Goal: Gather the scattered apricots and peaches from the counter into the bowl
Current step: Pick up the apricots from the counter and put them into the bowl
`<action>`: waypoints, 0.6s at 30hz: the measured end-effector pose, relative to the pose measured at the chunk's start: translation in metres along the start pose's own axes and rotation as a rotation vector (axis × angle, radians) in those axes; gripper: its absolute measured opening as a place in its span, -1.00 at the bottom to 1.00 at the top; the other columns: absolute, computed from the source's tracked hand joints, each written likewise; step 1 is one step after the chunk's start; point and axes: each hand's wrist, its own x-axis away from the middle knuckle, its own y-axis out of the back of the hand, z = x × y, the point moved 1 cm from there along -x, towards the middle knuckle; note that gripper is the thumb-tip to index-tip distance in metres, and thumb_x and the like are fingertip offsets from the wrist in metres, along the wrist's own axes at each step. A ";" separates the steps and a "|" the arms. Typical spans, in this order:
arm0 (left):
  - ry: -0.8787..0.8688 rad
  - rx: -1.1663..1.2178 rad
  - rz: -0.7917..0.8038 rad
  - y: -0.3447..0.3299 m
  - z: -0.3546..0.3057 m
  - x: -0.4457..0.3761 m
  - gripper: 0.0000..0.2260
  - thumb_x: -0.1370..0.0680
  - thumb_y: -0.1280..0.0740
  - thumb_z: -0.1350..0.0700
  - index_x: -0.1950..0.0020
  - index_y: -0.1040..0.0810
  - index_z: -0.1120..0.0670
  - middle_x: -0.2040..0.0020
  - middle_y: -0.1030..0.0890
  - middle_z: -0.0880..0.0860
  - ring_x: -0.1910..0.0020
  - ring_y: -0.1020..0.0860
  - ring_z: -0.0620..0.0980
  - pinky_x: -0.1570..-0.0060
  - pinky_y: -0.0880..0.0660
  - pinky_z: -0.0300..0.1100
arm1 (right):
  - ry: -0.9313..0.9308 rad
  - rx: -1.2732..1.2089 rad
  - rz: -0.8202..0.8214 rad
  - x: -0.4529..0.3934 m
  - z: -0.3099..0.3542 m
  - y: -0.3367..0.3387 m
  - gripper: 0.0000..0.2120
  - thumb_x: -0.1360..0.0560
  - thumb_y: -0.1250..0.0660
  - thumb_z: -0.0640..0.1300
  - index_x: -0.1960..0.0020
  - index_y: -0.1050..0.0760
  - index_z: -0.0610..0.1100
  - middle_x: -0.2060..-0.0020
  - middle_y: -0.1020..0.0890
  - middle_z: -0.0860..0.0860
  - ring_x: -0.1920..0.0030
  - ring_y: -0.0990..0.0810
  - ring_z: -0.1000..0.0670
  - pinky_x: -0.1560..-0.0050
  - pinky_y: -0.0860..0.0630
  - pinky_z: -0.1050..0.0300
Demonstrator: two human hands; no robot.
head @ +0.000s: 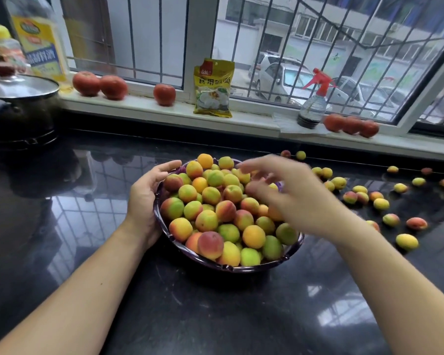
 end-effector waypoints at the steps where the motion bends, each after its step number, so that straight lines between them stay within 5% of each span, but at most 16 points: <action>1: -0.002 0.004 0.000 0.000 0.000 0.000 -0.64 -0.66 -0.11 0.16 -0.33 -0.58 0.20 -0.24 -0.68 0.26 -0.20 -0.67 0.22 -0.26 -0.59 0.13 | -0.084 -0.057 -0.177 -0.001 -0.024 0.005 -0.75 -0.59 -0.35 -0.21 -0.21 -0.61 0.03 -0.06 -0.66 0.17 -0.05 -0.60 0.18 -0.08 -0.49 0.32; 4: -0.006 0.004 -0.003 -0.001 0.000 0.001 -0.64 -0.66 -0.11 0.16 -0.34 -0.57 0.21 -0.24 -0.68 0.26 -0.19 -0.67 0.21 -0.26 -0.59 0.14 | -0.434 0.043 -0.523 -0.003 -0.118 0.001 -0.73 -0.55 -0.26 -0.31 -0.09 -0.63 -0.03 -0.05 -0.67 -0.01 -0.10 -0.61 -0.05 -0.09 -0.43 0.18; 7: -0.001 0.010 -0.002 -0.001 0.000 0.001 -0.64 -0.66 -0.11 0.15 -0.34 -0.58 0.20 -0.21 -0.69 0.23 -0.17 -0.69 0.18 -0.18 -0.62 0.08 | -0.690 0.364 -0.421 0.015 -0.189 -0.030 -0.65 -0.53 -0.23 -0.26 -0.29 -0.55 -0.16 -0.30 -0.49 -0.24 -0.30 -0.40 -0.30 -0.31 -0.28 0.00; 10: 0.000 0.007 -0.001 -0.001 0.000 -0.001 -0.65 -0.66 -0.11 0.15 -0.32 -0.58 0.19 -0.20 -0.70 0.22 -0.14 -0.70 0.16 -0.13 -0.63 0.05 | -0.726 0.490 -0.264 0.021 -0.216 -0.051 -0.57 -0.59 -0.19 -0.09 -0.42 -0.48 -0.15 -0.45 -0.36 -0.28 -0.40 -0.30 -0.34 -0.44 -0.22 -0.15; 13: -0.007 -0.003 -0.006 -0.001 0.000 -0.001 -0.64 -0.66 -0.10 0.16 -0.32 -0.59 0.19 -0.17 -0.71 0.20 -0.11 -0.71 0.14 -0.12 -0.65 0.03 | -0.725 0.479 -0.168 0.015 -0.218 -0.051 -0.60 -0.60 -0.18 -0.18 -0.41 -0.47 -0.21 -0.47 -0.33 -0.29 -0.40 -0.32 -0.36 -0.44 -0.24 -0.15; 18: -0.001 -0.004 -0.007 -0.003 -0.001 0.000 -0.63 -0.66 -0.10 0.15 -0.36 -0.57 0.21 -0.17 -0.71 0.20 -0.11 -0.71 0.14 -0.08 -0.67 0.01 | -0.673 0.369 -0.273 0.020 -0.203 -0.046 -0.63 -0.54 -0.25 -0.33 -0.32 -0.56 -0.21 -0.28 -0.48 -0.22 -0.25 -0.47 -0.32 -0.30 -0.41 -0.11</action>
